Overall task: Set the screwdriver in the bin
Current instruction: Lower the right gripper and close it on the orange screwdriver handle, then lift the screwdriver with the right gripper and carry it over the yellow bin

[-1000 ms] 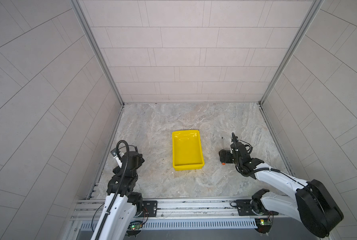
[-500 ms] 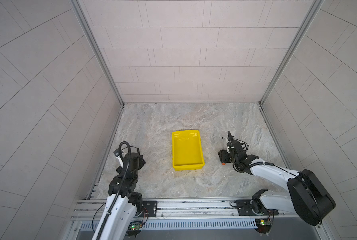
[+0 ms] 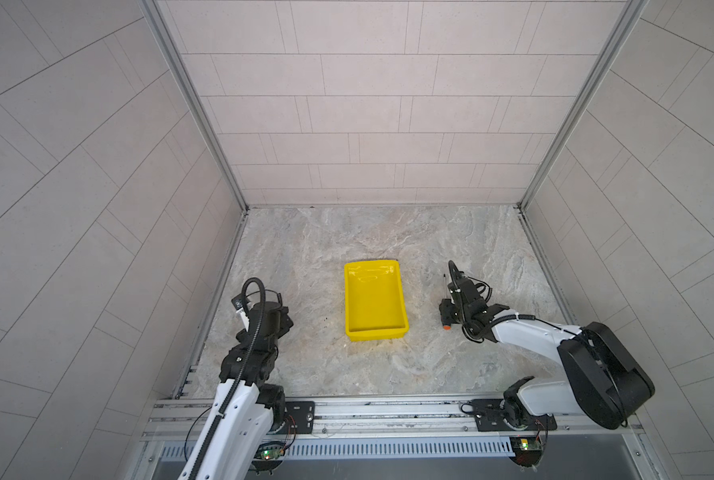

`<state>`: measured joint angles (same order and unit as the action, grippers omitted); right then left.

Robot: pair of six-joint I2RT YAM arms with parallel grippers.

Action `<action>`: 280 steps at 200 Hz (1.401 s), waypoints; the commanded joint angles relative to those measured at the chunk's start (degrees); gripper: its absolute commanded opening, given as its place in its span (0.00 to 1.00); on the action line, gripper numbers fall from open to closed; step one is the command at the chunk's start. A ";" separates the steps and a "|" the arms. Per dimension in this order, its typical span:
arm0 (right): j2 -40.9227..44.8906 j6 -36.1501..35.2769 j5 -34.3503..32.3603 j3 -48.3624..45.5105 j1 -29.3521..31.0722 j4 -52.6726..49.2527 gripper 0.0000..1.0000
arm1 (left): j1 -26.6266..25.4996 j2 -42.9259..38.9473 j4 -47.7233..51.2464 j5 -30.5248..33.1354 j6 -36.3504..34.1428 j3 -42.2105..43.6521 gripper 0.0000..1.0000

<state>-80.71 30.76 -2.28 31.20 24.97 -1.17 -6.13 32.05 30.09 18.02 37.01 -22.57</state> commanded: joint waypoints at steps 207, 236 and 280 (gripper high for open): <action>-3.62 1.62 -2.54 2.55 0.80 -6.90 0.00 | 0.18 -0.88 -1.76 0.41 -0.69 0.42 0.81; -0.15 2.89 -2.27 2.11 1.75 -10.98 0.00 | 0.15 -1.03 -0.09 -1.74 -0.82 -0.11 0.81; 11.94 5.60 -6.04 8.63 6.83 -25.81 0.00 | 0.15 -2.55 -1.90 -3.80 -1.50 0.86 0.81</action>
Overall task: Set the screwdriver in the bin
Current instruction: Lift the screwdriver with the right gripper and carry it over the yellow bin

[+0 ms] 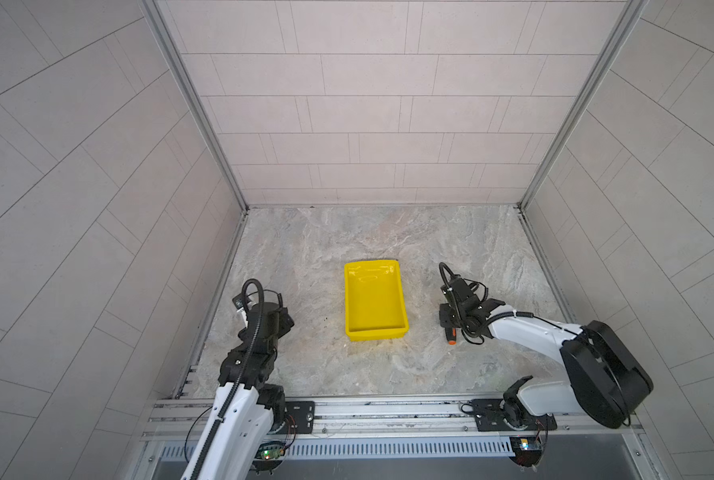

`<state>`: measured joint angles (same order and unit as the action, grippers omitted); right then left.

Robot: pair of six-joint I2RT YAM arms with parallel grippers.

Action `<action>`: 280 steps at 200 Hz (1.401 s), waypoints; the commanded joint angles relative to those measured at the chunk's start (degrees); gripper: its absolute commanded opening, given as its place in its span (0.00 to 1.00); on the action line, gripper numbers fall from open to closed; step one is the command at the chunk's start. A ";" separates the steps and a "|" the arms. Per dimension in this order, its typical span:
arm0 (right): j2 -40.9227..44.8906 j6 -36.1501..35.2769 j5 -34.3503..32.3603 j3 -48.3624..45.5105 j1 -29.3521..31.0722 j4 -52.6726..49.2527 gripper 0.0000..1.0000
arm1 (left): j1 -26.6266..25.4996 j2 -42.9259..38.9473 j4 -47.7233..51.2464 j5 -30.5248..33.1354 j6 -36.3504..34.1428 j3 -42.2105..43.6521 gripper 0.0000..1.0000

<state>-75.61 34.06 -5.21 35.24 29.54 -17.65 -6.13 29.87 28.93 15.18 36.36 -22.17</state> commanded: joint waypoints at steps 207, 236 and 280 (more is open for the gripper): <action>-24.84 -2.38 13.76 39.55 17.83 -10.18 0.02 | 0.11 -3.44 1.94 0.59 -0.79 0.52 0.81; -27.40 -1.02 14.66 40.78 17.83 -9.58 0.06 | 0.15 -5.79 2.76 1.01 -0.41 0.94 0.81; -29.17 -0.03 13.79 42.74 17.48 -11.80 0.10 | 0.09 -6.30 2.63 1.34 -0.29 1.18 0.81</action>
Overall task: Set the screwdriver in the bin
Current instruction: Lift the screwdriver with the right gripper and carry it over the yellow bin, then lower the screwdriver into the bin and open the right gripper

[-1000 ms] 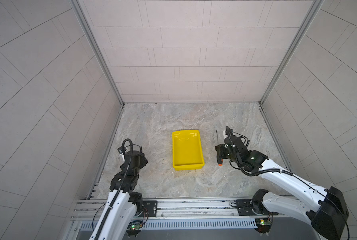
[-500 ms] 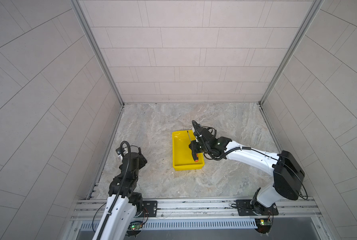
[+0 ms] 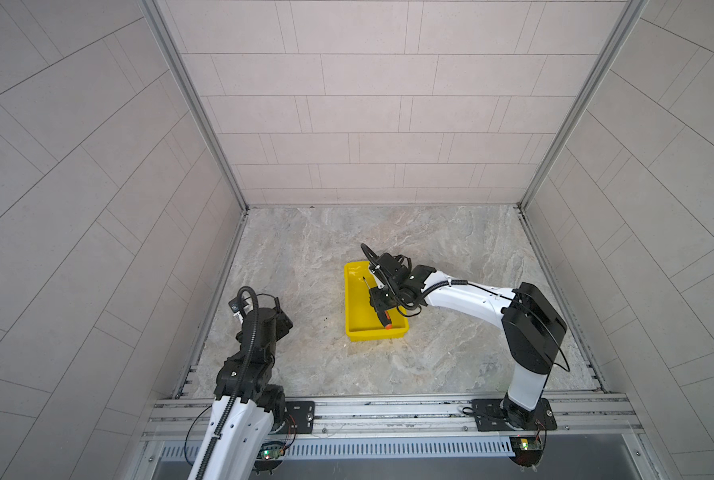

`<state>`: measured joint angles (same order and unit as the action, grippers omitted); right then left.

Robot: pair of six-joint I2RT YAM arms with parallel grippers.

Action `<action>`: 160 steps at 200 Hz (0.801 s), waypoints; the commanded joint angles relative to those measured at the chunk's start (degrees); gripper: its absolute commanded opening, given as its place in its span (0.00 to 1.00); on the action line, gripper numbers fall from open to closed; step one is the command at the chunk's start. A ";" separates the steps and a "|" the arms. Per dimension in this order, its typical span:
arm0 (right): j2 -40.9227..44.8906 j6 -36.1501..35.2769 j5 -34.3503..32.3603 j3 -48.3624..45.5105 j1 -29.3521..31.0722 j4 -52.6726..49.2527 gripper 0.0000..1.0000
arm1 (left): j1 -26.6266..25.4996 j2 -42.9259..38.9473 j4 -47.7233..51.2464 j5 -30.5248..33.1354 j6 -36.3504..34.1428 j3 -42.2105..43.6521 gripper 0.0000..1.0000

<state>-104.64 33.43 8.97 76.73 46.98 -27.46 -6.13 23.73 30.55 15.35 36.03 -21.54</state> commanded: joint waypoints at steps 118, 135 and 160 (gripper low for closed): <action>6.35 2.96 -0.33 -0.66 -2.74 -2.60 0.37 | 0.15 1.02 0.98 0.83 -0.08 0.19 0.81; 10.86 2.08 -1.12 -1.98 -3.81 -3.55 0.38 | 0.15 0.39 1.10 1.33 0.18 0.38 0.81; 20.17 -1.30 -6.93 -5.62 -5.78 -3.41 0.39 | 0.14 0.43 0.74 0.70 -0.08 0.53 0.81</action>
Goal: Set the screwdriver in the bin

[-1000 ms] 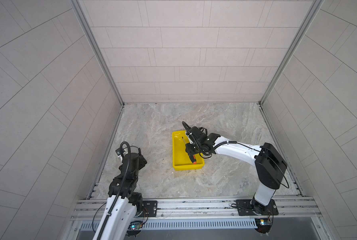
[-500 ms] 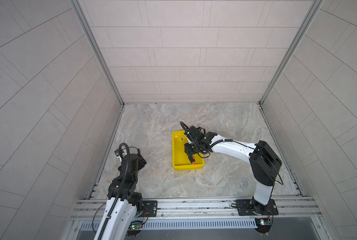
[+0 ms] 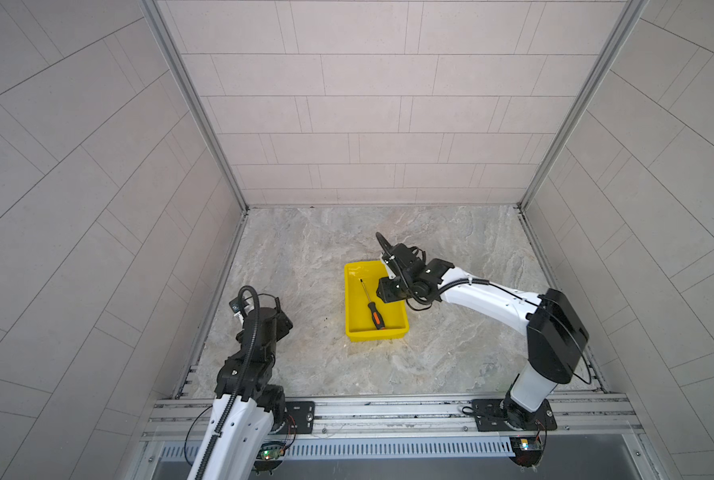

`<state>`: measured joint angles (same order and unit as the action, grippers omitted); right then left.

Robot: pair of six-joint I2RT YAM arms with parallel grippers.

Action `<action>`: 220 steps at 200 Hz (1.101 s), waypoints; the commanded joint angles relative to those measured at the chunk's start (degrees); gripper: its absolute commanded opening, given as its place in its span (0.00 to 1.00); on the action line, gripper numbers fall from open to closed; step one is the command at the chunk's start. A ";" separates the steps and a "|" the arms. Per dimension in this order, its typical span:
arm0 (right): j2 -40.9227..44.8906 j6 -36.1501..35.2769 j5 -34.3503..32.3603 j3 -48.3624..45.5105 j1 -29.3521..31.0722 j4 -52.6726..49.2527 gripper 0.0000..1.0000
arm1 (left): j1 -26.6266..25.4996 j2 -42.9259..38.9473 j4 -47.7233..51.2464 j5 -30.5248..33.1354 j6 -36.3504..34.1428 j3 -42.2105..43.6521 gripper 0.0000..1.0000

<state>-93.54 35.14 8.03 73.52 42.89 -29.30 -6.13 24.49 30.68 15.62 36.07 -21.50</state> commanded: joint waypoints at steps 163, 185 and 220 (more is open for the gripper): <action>43.41 -14.29 -47.25 -33.46 -9.94 13.06 0.99 | 0.15 4.20 -0.49 0.91 0.31 -0.39 0.81; 36.15 -13.27 -47.02 -30.26 -14.08 14.45 0.99 | 0.20 3.16 0.52 1.22 0.29 -0.48 0.81; 28.17 -23.24 -53.00 -35.28 -19.01 34.39 0.99 | 0.15 1.64 0.31 0.72 0.22 0.01 0.81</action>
<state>-62.35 18.15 -39.00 41.58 25.82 -10.00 -6.13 27.03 30.30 15.73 36.23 -21.47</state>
